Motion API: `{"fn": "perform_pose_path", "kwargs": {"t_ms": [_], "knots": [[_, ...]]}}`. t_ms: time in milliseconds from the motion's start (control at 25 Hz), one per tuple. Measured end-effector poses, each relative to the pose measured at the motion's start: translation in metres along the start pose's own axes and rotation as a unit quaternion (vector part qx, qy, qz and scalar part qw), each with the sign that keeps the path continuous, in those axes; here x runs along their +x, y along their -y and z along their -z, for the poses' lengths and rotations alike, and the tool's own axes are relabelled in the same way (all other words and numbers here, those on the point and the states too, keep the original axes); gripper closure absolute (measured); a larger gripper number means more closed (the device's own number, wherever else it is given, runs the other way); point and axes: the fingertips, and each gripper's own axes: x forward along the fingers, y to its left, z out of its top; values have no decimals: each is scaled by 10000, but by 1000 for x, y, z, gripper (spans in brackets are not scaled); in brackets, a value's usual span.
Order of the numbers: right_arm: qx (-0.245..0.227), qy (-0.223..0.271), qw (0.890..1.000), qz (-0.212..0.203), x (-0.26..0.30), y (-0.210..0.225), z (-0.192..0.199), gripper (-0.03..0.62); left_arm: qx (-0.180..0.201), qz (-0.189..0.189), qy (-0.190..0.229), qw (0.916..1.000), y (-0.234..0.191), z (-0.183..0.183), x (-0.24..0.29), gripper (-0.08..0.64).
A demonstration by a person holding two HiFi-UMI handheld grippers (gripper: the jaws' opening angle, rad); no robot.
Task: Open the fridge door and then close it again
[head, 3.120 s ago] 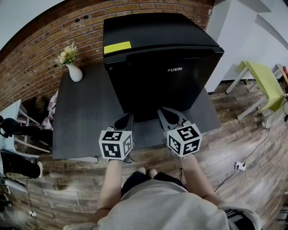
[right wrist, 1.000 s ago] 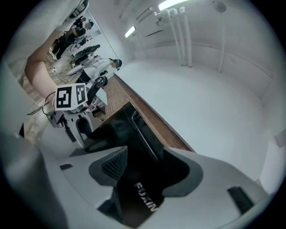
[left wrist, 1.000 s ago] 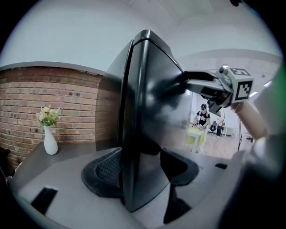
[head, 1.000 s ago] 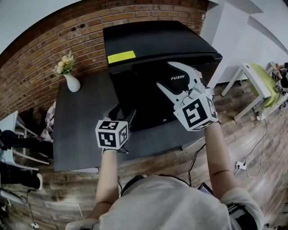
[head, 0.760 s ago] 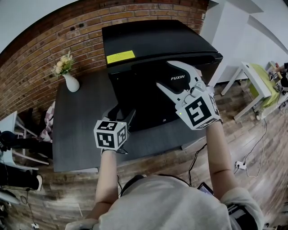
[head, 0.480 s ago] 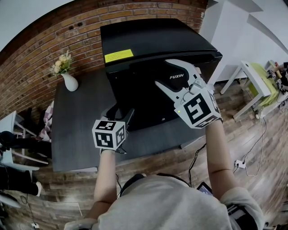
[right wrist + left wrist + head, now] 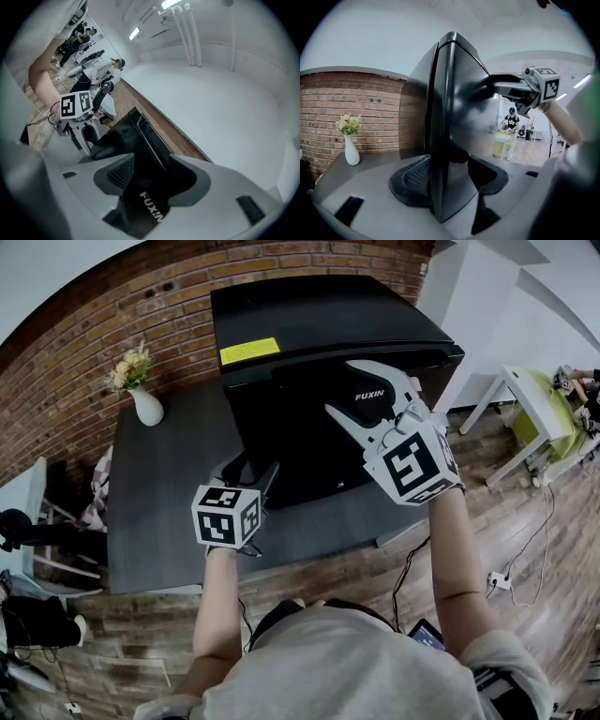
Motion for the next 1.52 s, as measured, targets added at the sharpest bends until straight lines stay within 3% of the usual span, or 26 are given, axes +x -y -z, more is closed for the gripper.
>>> {"fn": "perform_pose_path", "kwargs": {"t_ms": [1040, 1520], "knots": [[19, -75, 9999, 90, -2, -2, 0, 368, -18, -162, -91, 9998, 3, 0, -2, 316], [71, 53, 10000, -5, -16, -6, -4, 362, -55, -17, -92, 9999, 16, 6, -17, 327]]}}
